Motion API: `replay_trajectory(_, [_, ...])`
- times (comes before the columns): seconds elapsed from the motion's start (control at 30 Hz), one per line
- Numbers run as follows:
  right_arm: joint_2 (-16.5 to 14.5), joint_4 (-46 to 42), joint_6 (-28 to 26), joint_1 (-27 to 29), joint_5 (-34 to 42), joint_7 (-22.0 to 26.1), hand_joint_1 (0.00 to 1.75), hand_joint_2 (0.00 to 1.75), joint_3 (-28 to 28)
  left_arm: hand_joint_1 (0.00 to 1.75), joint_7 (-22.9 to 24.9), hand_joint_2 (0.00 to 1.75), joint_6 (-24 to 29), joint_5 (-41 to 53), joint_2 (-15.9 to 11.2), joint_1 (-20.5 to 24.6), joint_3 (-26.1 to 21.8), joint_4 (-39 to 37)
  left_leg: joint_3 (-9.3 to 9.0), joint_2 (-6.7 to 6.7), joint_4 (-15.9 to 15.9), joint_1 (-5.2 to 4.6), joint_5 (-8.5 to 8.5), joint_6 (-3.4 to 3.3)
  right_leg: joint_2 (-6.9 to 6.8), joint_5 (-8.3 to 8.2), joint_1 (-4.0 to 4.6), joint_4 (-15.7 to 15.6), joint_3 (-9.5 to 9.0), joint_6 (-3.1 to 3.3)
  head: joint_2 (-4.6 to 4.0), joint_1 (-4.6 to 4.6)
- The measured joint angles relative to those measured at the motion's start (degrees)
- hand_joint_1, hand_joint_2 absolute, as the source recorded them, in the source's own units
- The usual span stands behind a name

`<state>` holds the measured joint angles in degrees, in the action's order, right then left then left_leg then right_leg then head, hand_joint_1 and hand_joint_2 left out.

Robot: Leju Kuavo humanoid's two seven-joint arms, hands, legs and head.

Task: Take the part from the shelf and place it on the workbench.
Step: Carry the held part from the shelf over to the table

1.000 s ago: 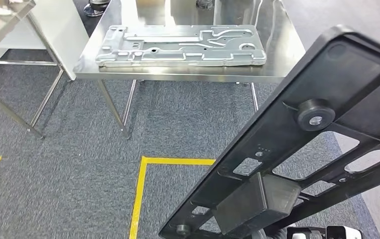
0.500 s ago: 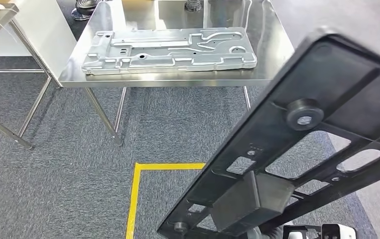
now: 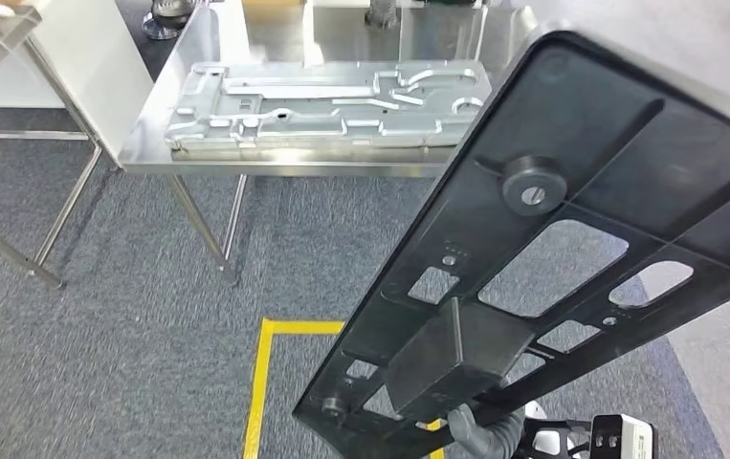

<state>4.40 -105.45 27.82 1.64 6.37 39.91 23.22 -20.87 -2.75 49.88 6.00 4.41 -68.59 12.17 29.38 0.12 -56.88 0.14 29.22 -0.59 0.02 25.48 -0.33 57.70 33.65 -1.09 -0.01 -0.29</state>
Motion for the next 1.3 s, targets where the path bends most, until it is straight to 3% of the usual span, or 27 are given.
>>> replay_trajectory(0.07, [-0.1,0.0,-0.3,-0.1,0.0,0.0,1.75,1.75,0.5,0.00,0.0,0.00,0.0,0.1,0.0,0.1,0.0,0.0,-0.20,0.11,0.1,0.00,0.33,0.61,0.18,0.18,-0.06,-0.5,-0.18,0.53,0.00,-0.05])
replay_trajectory(0.13, [-0.2,0.0,-0.4,-0.3,0.0,0.0,1.75,1.75,0.9,0.00,0.0,0.00,0.0,0.2,-0.1,0.1,0.0,0.0,0.43,0.12,-2.0,0.09,1.59,1.20,0.19,0.32,-0.30,-1.0,-0.86,1.13,0.01,-0.17])
replay_trajectory(0.17, [-0.3,0.0,-0.4,-0.4,-0.1,0.0,1.75,1.75,1.1,0.00,-0.1,0.00,0.0,0.3,-0.1,0.2,0.0,0.0,1.81,0.10,-4.9,0.19,2.91,1.46,0.14,0.44,-0.41,-1.2,-1.22,1.40,0.01,-0.27])
replay_trajectory(0.23, [-0.5,0.1,-0.7,-0.9,-0.1,0.0,1.75,1.75,1.5,0.00,0.0,0.00,0.0,0.5,-0.1,0.1,0.0,0.0,6.34,0.09,-12.8,0.37,5.87,1.83,0.07,0.86,-0.38,-1.3,-1.66,1.72,0.00,-0.38])
replay_trajectory(0.27, [-0.5,0.2,-1.0,-1.3,0.0,0.0,1.75,1.75,1.6,0.00,0.0,0.00,0.0,0.5,-0.1,0.0,0.0,0.0,8.46,0.09,-15.9,0.46,6.42,1.95,0.12,1.09,-0.36,-1.2,-1.86,1.75,0.00,-0.40])
replay_trajectory(0.3, [-0.5,0.5,-1.5,-1.9,0.2,0.0,1.75,1.75,1.8,0.00,0.0,0.00,0.0,0.6,-0.1,0.0,0.0,0.0,9.71,0.09,-17.0,0.52,5.82,2.00,0.20,1.34,-0.36,-1.2,-2.13,1.71,0.00,-0.39])
replay_trajectory(0.33, [-0.5,0.9,-2.1,-2.8,0.6,0.0,1.75,1.75,2.0,0.00,0.0,0.00,0.0,0.6,-0.2,-0.1,0.0,0.0,9.83,0.09,-15.8,0.56,3.99,2.00,0.33,1.63,-0.39,-1.1,-2.48,1.62,0.01,-0.40])
replay_trajectory(0.4, [-0.3,1.9,-3.6,-5.5,2.0,-0.2,1.75,1.75,2.5,0.00,-0.1,0.00,0.0,0.7,-0.3,-0.1,0.0,0.0,7.41,0.10,-8.5,0.60,-1.15,1.80,0.57,2.32,-0.44,-1.0,-3.31,1.25,0.00,-0.40])
replay_trajectory(0.47, [0.1,2.9,-4.9,-8.6,3.7,-0.9,1.75,1.75,3.0,0.00,-0.1,0.00,-0.1,0.8,-0.5,0.1,0.0,0.0,5.26,0.04,-2.7,0.43,-3.79,1.30,0.76,2.88,-0.28,-0.8,-3.67,0.66,0.00,-0.41])
replay_trajectory(0.63, [1.0,4.2,-7.1,-12.9,5.4,-3.9,1.75,1.75,3.5,0.00,-0.2,0.00,-0.5,0.8,-0.6,0.1,0.0,0.0,4.48,-0.12,-1.1,0.31,-3.68,-0.48,0.60,4.05,-0.37,0.3,-3.37,-0.96,0.01,-0.23])
replay_trajectory(0.67, [1.0,4.4,-7.7,-13.4,5.4,-4.4,1.75,1.75,3.6,0.00,-0.2,0.00,-0.5,0.8,-0.6,0.2,0.0,0.0,4.18,-0.12,-0.8,0.38,-3.63,-0.81,0.48,5.19,-0.41,2.7,-2.23,-1.17,0.01,-0.18])
replay_trajectory(0.73, [1.1,4.7,-8.6,-14.0,5.3,-5.2,1.75,1.75,3.8,0.00,-0.3,0.00,-0.6,0.8,-0.7,0.3,0.0,0.0,3.83,-0.12,-0.7,0.25,-3.31,-1.24,0.32,8.35,-0.43,10.8,2.32,-1.34,0.01,-0.04])
replay_trajectory(0.77, [1.2,5.0,-9.0,-14.2,5.2,-5.6,1.75,1.75,3.9,0.00,-0.3,0.00,-0.6,0.8,-0.7,0.3,0.0,0.0,3.66,-0.12,-0.7,0.13,-3.12,-1.38,0.32,9.28,-0.42,14.5,4.74,-1.34,0.01,-0.02])
replay_trajectory(0.8, [1.2,5.3,-9.3,-14.4,5.1,-6.0,1.75,1.75,4.0,0.00,-0.3,0.00,-0.6,0.8,-0.7,0.2,0.0,0.0,3.40,-0.15,-0.7,0.00,-2.89,-1.48,0.31,9.12,-0.41,16.5,6.38,-1.26,0.01,0.00])
replay_trajectory(0.83, [1.3,5.6,-9.6,-14.6,5.0,-6.3,1.75,1.75,4.1,0.00,-0.3,0.00,-0.6,0.8,-0.7,0.2,0.0,0.0,3.03,-0.21,-0.7,-0.13,-2.62,-1.50,0.31,7.66,-0.38,16.1,6.81,-1.06,0.01,0.01])
replay_trajectory(0.87, [1.3,5.8,-9.8,-14.9,5.0,-6.6,1.75,1.75,4.2,0.00,-0.2,0.00,-0.6,0.8,-0.7,0.2,0.0,0.0,2.56,-0.28,-0.7,-0.26,-2.33,-1.50,0.31,5.21,-0.28,13.4,6.06,-0.73,0.01,0.01])
replay_trajectory(0.9, [1.4,6.0,-9.9,-15.3,5.0,-6.9,1.75,1.75,4.3,0.00,-0.2,0.00,-0.6,0.8,-0.6,0.2,0.0,0.0,2.15,-0.34,-0.7,-0.34,-2.02,-1.46,0.28,2.43,-0.08,9.0,4.52,-0.21,0.01,0.02])
replay_trajectory(0.97, [1.5,6.6,-10.1,-16.2,5.0,-7.2,1.75,1.75,4.6,0.00,-0.2,0.00,-0.5,0.8,-0.5,0.3,0.0,0.0,1.63,-0.43,-0.7,-0.54,-1.44,-1.11,0.11,-0.64,0.39,2.0,1.72,0.66,0.00,-0.17])
replay_trajectory(1.03, [1.5,7.3,-10.1,-16.9,5.0,-7.5,1.75,1.75,4.7,0.00,-0.2,0.00,-0.4,0.8,-0.4,0.4,0.0,-0.1,1.53,-0.43,-0.6,-0.51,-1.13,-0.54,0.08,-0.64,0.72,0.0,0.93,1.01,0.00,-0.35])
replay_trajectory(1.1, [1.6,8.0,-10.3,-17.3,4.8,-7.9,1.75,1.75,5.0,0.00,-0.2,0.00,-0.3,0.7,-0.5,0.4,0.0,-0.1,1.21,-0.37,-0.5,-0.53,-0.79,0.08,0.22,-0.63,0.48,-0.8,0.42,1.20,0.01,-0.34])
replay_trajectory(1.17, [1.6,8.8,-10.8,-17.9,4.0,-8.5,1.75,1.75,5.3,0.00,-0.1,0.00,-0.2,0.6,-0.5,0.5,0.0,0.0,2.30,-0.37,-3.6,-0.53,0.89,0.69,0.14,-0.57,-0.03,-1.7,-0.69,1.54,0.00,-0.48])
replay_trajectory(1.23, [1.7,9.4,-11.7,-18.3,2.5,-10.0,1.75,1.75,5.8,0.00,-0.1,0.00,0.0,0.4,-0.5,0.5,-0.2,0.0,6.31,-0.38,-11.0,-0.08,3.75,1.26,0.02,-0.22,-0.16,-2.0,-1.50,1.82,0.00,-0.59])
replay_trajectory(1.3, [2.1,9.7,-12.6,-18.2,1.1,-11.8,1.75,1.75,6.1,0.00,0.0,0.00,0.1,0.1,-0.5,0.3,-0.5,0.0,10.29,-0.35,-16.6,0.41,4.52,1.80,0.08,0.34,-0.15,-1.9,-1.98,1.82,0.01,-0.58])
